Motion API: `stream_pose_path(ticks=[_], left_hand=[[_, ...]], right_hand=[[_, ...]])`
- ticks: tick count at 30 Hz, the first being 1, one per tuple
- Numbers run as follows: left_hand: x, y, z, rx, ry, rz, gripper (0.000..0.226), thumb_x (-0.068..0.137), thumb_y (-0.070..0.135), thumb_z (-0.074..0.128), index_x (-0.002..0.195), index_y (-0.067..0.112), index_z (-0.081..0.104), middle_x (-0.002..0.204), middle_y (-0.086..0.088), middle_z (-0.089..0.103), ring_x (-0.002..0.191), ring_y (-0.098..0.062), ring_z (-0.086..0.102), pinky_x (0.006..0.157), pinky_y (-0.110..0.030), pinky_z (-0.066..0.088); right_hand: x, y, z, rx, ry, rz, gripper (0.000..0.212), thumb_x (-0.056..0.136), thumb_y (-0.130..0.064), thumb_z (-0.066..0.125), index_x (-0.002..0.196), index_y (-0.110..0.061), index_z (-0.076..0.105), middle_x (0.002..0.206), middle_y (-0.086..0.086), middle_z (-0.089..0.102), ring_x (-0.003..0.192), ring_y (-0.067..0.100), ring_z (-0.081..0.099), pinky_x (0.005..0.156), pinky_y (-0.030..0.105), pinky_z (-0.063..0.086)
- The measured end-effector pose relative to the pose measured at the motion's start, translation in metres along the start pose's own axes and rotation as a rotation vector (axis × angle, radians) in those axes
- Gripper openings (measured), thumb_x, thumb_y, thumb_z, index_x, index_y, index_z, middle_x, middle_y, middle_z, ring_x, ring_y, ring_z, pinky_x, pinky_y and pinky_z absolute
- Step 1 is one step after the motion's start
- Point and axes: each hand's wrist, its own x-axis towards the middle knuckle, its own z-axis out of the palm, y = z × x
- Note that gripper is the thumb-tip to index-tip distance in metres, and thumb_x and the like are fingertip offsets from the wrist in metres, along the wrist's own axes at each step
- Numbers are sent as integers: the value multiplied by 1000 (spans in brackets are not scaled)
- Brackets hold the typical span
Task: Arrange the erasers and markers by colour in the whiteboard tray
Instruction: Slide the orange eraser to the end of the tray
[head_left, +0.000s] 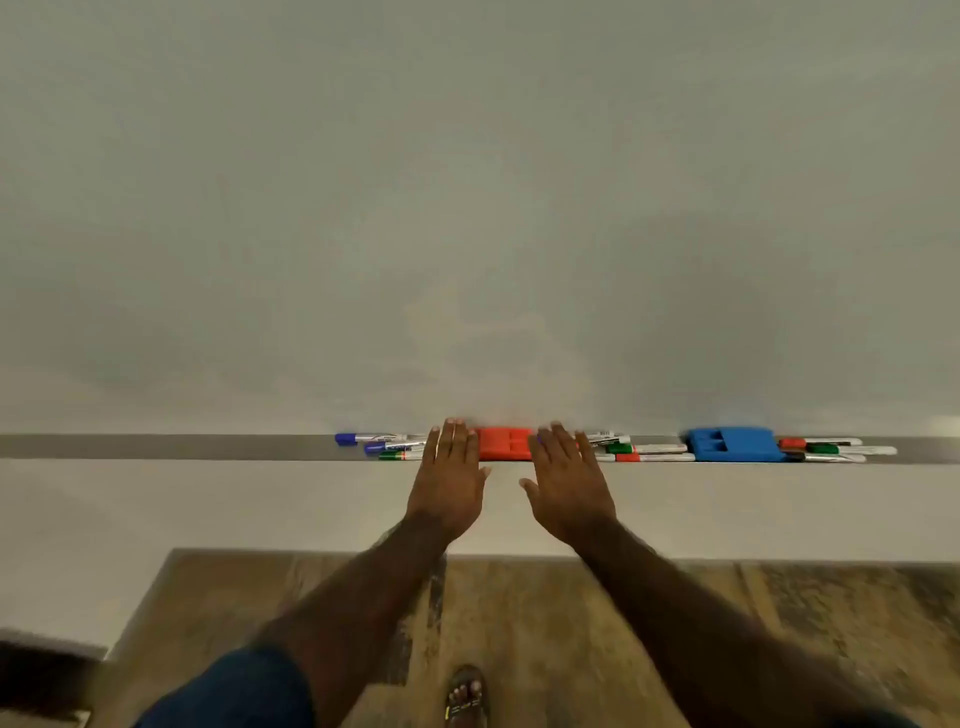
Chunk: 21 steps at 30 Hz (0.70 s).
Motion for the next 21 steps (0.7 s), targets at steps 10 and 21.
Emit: stream_pose_path(ticks=[10, 21], left_hand=[[38, -47, 42, -49, -21, 136, 50, 109, 27, 34, 156, 8, 30, 168, -19, 15, 156, -36, 8, 128, -49, 8], [73, -55, 43, -108, 50, 273, 43, 98, 11, 53, 141, 16, 51, 142, -8, 55, 128, -29, 48, 114, -41, 32]], right_hand=[[46, -19, 26, 166, -81, 78, 46, 91, -12, 63, 136, -16, 58, 137, 6, 63, 127, 30, 56, 108, 44, 44], [70, -17, 38, 168, -20, 83, 11, 86, -8, 68, 94, -15, 72, 104, 6, 71, 98, 30, 65, 84, 43, 54]])
